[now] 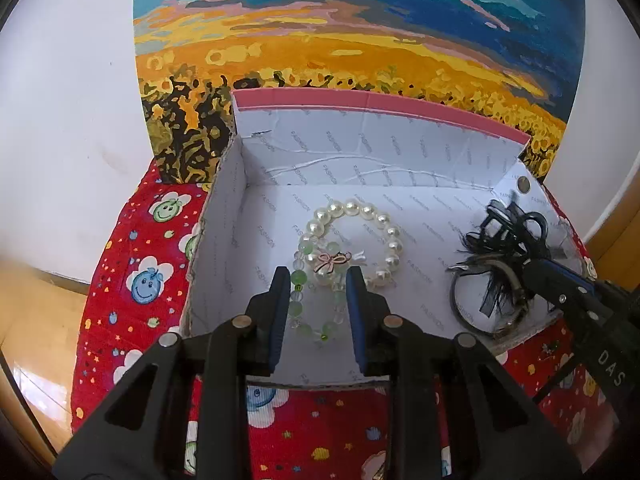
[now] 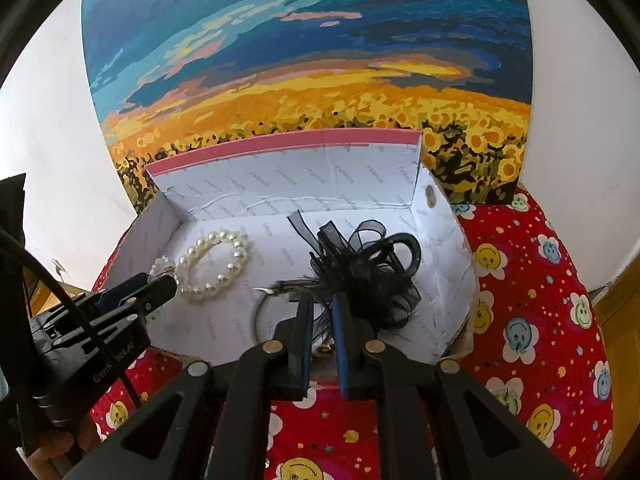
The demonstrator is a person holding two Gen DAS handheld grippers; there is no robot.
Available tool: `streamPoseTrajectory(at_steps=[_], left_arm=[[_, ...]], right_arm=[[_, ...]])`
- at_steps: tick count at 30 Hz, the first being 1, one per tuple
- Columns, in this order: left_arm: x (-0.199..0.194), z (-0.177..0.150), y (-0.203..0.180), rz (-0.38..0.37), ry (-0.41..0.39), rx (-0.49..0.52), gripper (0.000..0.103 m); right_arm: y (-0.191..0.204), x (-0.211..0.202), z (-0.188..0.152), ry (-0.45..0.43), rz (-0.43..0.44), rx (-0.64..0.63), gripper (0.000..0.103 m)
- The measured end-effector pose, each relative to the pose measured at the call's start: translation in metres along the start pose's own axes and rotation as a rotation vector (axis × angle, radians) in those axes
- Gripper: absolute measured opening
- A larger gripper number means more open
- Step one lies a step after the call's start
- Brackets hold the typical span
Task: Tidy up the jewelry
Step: 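Lower the beaded bracelet and watch into the pink box and open both tools, then move the left tool to the gold hair pin and grasp it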
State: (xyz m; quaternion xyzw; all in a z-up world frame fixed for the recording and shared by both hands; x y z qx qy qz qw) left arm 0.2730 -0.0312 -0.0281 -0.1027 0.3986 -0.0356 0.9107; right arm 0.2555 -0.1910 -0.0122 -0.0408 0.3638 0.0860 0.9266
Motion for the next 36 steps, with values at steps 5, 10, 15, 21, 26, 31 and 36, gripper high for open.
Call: streamPoseTrajectory(at_steps=[5,10,15,21,26,31,36], left_arm=[[0.0,-0.001,-0.001,-0.003,0.004,0.0,0.025],[-0.002,-0.001,-0.004,-0.013,0.002,-0.003,0.046],[-0.008,0.0,-0.005,-0.014,-0.009,0.001,0.061],[-0.018,-0.004,-0.01,-0.017,0.006,0.007,0.07],[-0.031,-0.011,-0.012,-0.02,0.025,0.016,0.073],[-0.053,-0.016,-0.002,-0.003,0.008,0.027,0.074],[-0.068,-0.025,0.02,0.04,0.014,0.008,0.076]], right_arm=[[0.003,-0.004,0.001,-0.003,0.006,0.001,0.013],[0.005,-0.012,0.003,-0.017,0.015,0.008,0.036],[0.007,-0.025,0.004,-0.03,0.017,0.004,0.049],[0.012,-0.048,-0.002,-0.046,0.048,-0.007,0.059],[0.009,-0.067,-0.01,-0.057,0.035,0.0,0.065],[0.006,-0.079,-0.024,-0.045,0.039,0.013,0.07],[0.005,-0.082,-0.043,-0.011,0.033,0.017,0.071]])
Point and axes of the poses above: each gripper's, at about its wrist camera, not at the fingertips, and x roughly the way its jaws point, y to its left, z to its top, the point moved 7 cm from there along x, roughly the way its jaws point, and after that the axes turned 11 degrees about -x, right-handed, at the moved point
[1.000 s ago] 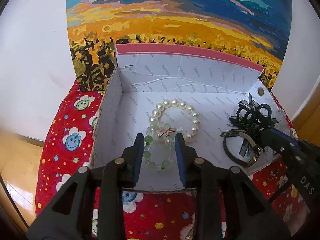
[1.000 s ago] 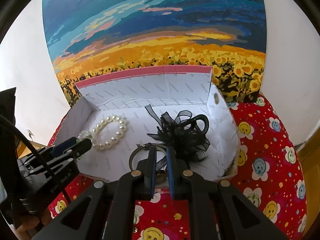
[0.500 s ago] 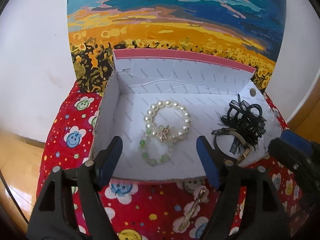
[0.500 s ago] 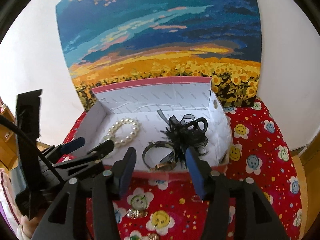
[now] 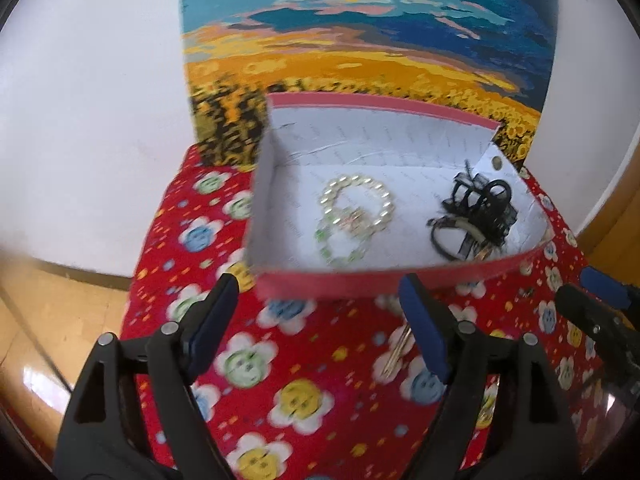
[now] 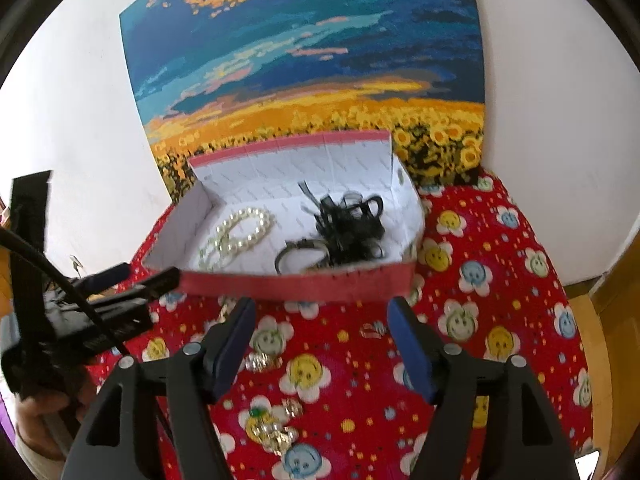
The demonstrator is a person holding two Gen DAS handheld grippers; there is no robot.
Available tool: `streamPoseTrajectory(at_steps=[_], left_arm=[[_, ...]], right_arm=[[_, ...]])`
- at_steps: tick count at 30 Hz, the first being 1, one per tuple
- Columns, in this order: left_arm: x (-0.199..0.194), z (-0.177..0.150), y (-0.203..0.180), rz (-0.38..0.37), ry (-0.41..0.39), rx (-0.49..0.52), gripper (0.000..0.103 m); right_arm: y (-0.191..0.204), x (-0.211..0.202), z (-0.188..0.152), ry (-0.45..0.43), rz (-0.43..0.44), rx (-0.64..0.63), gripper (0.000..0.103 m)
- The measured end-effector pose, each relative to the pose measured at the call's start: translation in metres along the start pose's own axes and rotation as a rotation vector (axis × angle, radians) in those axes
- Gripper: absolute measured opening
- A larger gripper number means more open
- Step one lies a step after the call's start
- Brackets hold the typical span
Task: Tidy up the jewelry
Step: 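Move the left tool to the gold hair pin and grasp it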
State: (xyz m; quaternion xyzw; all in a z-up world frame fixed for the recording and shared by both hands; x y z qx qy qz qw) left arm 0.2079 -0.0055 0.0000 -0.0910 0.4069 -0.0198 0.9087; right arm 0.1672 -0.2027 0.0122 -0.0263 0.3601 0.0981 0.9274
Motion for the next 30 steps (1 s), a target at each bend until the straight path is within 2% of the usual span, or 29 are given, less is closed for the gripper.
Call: streamPoseTrajectory(at_steps=[7,12,16,22,30], left_arm=[[-0.012,-0.021,0.036,0.059,0.021,-0.045,0.076],[-0.013,-0.034,0.043,0.059,0.043,-0.061,0.076],[-0.01,-0.042,0.032,0.039,0.061,-0.043,0.077],[-0.001,-0.051,-0.001,0.004,0.085,0.038,0.077],[0.024,-0.061,-0.035,0.007,0.119,0.146,0.076]], right_arm=[[-0.001,-0.004,-0.026,0.032,0.003,0.018,0.072],[-0.002,-0.007,-0.041,0.047,-0.005,0.013,0.073],[-0.004,-0.008,-0.05,0.06,-0.016,0.007,0.074],[-0.013,-0.009,-0.059,0.075,-0.029,0.019,0.075],[-0.032,-0.007,-0.069,0.098,-0.044,0.061,0.076]])
Point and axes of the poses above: each gripper's, at about its wrist camera, not at the fingertips, and x roughly the way its jaws point, y to its left, z to its top, the point moved 7 cm from there along x, roughly the way its jaws point, and after that the axes turned 11 degrees about -x, right-handed, at the moved point
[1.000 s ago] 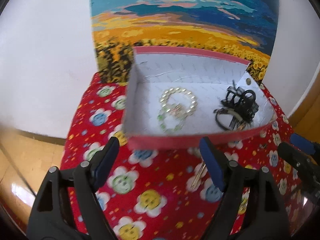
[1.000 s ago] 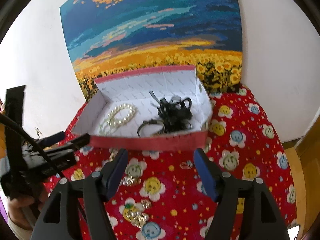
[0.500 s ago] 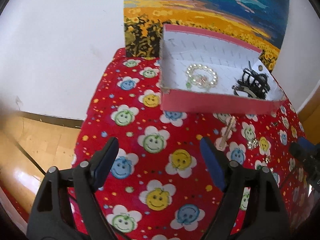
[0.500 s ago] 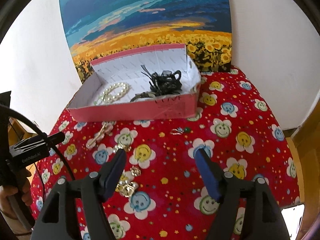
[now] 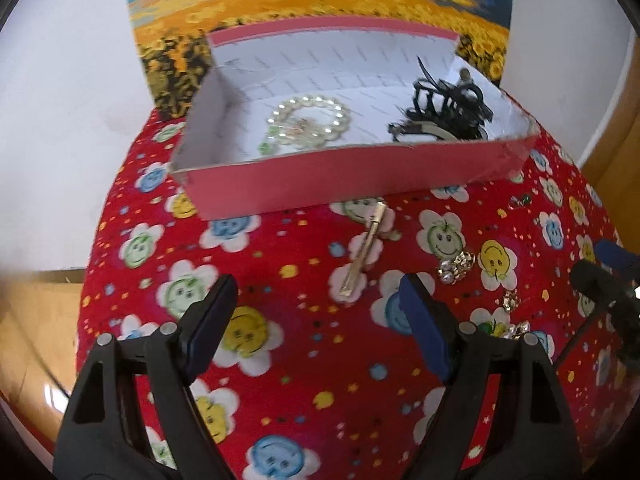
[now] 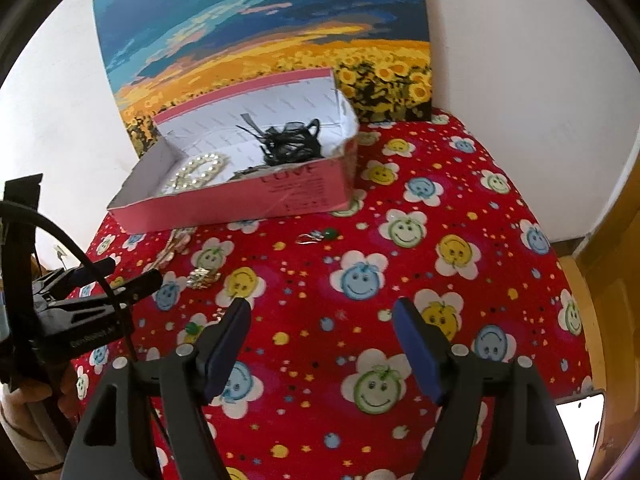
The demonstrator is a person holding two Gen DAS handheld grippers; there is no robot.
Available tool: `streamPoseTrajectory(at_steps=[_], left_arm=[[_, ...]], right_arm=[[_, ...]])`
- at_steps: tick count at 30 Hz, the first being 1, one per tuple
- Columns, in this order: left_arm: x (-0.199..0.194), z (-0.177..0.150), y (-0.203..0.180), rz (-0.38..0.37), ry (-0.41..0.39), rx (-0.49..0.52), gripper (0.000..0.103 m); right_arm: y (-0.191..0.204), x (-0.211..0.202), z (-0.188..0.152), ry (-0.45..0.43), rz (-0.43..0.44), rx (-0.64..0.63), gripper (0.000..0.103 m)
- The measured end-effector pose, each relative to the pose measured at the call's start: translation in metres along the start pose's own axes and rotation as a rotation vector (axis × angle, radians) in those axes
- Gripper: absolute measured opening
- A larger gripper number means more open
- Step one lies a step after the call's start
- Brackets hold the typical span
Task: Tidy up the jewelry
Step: 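Move the left tool to the gold hair pin and grasp it, then lift the gold hair pin with the left tool while the right tool grasps a gold brooch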
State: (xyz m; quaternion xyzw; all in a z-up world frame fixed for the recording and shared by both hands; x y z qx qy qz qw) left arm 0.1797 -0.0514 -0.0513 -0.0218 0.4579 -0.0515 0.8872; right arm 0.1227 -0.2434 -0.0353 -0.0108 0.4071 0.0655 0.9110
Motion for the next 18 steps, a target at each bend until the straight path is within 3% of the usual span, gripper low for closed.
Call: streamPoseTrajectory(at_steps=[3,9,12,13,18], left_arm=[[0.008,0.001,-0.004,0.001,0.01,0.011,0.073],[0.012,0.007,-0.01,-0.046,-0.005,0.019,0.059],[0.01,0.007,-0.017,-0.081,-0.015,0.037,0.032],[0.01,0.007,-0.02,-0.096,-0.015,0.045,0.013],[0.009,0.007,-0.023,-0.116,-0.008,0.027,0.011]], right_arm=[[-0.007,0.002,-0.002,0.006,-0.003,0.016,0.076],[-0.012,0.005,-0.003,0.014,0.002,0.036,0.076],[-0.012,0.006,-0.003,0.017,0.007,0.038,0.076],[-0.012,0.007,-0.003,0.017,0.007,0.037,0.076],[-0.008,0.006,-0.002,0.017,0.011,0.032,0.076]])
Point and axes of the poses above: each gripper's, at about its wrist camera, not at the fingertips, and x roughly the way its jaws point, y to its left, z to its top, the point moved 7 cm from there along x, roughly the way its jaws point, and after that the axes turned 11 degrees about -x, right-handed, at the moved point
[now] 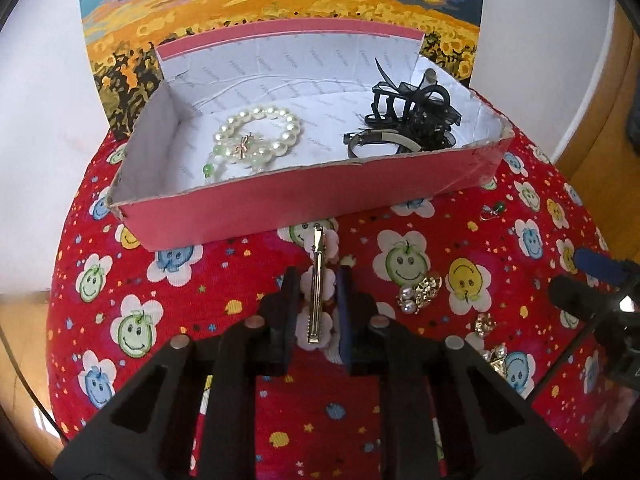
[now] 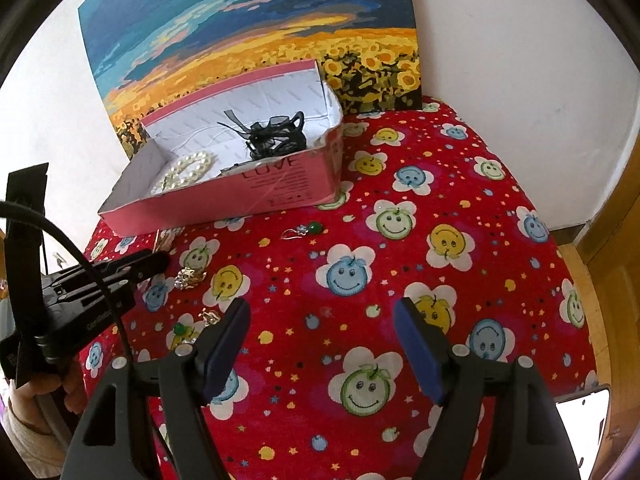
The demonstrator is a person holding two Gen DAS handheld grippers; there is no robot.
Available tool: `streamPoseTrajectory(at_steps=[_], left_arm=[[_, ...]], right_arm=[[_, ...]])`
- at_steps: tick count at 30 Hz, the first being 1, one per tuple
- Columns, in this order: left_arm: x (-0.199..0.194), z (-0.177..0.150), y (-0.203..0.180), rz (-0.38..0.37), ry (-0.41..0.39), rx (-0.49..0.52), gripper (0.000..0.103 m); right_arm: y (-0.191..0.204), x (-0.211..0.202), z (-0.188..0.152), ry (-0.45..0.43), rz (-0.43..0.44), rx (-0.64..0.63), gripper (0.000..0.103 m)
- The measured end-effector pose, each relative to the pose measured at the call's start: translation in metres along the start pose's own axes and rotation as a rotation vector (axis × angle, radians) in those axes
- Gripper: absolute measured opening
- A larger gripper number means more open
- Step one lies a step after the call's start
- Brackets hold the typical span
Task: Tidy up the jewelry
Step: 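Lift the gold hair pin with the left tool while the right tool grasps a gold brooch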
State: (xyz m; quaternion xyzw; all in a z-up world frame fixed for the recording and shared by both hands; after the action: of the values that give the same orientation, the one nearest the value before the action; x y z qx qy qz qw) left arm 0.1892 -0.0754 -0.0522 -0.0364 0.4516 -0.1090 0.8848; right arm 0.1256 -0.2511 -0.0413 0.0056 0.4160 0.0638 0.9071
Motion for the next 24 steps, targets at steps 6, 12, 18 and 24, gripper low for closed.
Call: streamPoseTrajectory(at_steps=[6,12,18,24], left_arm=[[-0.016,-0.003,0.017,0.003,-0.014,-0.078,0.011],[-0.041,-0.007,0.044,0.036,-0.052,-0.149,0.011],[-0.052,-0.012,0.061,0.073,-0.073,-0.175,0.011],[-0.055,-0.019,0.073,0.077,-0.074,-0.213,0.011]], right_arm=[[0.009,-0.002,0.001,-0.003,0.01,-0.013,0.076],[0.028,-0.001,0.005,0.001,0.034,-0.039,0.076],[0.056,0.006,0.012,0.007,0.073,-0.082,0.076],[0.086,0.017,0.017,0.016,0.115,-0.136,0.076]])
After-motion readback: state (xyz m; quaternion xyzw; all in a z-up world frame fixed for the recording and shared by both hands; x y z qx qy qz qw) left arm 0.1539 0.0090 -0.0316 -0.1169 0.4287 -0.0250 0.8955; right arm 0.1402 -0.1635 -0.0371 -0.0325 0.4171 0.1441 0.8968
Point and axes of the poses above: each gripper's, at about its wrist camera, not at the fingertips, and x roughly the way its jaws point, y to its left, z to its top, the point moved 7 cm from there along x, roughly the way its jaws point, and after that the axes turned 11 degrees about -x, right-handed, at the moved point
